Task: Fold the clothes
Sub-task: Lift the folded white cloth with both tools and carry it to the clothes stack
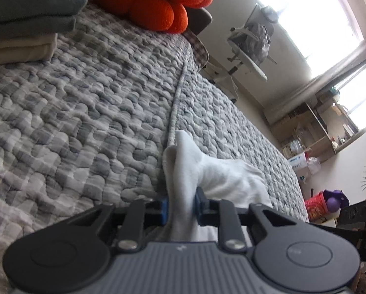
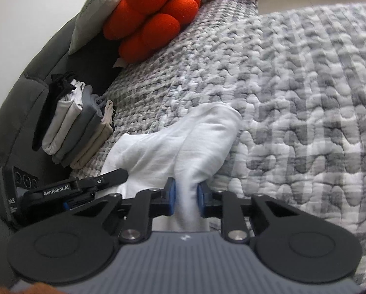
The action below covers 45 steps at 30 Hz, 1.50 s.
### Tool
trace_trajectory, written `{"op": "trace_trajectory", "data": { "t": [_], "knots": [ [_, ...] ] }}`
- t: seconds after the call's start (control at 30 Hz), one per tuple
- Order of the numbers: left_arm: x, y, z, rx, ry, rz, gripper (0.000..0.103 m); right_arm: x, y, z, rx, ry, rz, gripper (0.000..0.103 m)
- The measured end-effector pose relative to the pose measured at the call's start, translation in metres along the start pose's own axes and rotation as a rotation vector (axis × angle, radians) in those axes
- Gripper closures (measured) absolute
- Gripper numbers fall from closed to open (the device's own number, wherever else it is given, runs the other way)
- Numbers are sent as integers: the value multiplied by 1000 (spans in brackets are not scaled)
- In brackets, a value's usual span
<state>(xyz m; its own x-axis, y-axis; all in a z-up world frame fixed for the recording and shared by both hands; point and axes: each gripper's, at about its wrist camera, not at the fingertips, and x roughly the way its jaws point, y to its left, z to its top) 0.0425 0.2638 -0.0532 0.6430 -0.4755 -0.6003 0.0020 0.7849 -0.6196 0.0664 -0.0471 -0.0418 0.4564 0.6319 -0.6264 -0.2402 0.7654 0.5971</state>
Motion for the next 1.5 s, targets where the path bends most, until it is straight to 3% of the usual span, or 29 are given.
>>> {"op": "trace_trajectory", "data": {
  "t": [0.5, 0.83, 1.03, 1.2, 1.43, 1.5],
  "knots": [
    [-20, -18, -1, -28, -73, 8, 85, -19, 29, 7, -84, -64, 45, 85],
    [-8, -11, -2, -28, -41, 52, 85, -3, 10, 9, -24, -1, -41, 85],
    [-4, -9, 0, -20, -15, 67, 82, 0, 0, 6, 24, 16, -36, 78],
    [-4, 3, 0, -53, 27, 41, 79, -2, -2, 6, 26, 14, -52, 63],
    [1, 2, -1, -31, 77, 59, 71, 4, -2, 3, 4, 18, -62, 61],
    [5, 5, -1, -37, 91, 53, 64, 7, 3, 2, -25, 11, -68, 61]
  ]
}}
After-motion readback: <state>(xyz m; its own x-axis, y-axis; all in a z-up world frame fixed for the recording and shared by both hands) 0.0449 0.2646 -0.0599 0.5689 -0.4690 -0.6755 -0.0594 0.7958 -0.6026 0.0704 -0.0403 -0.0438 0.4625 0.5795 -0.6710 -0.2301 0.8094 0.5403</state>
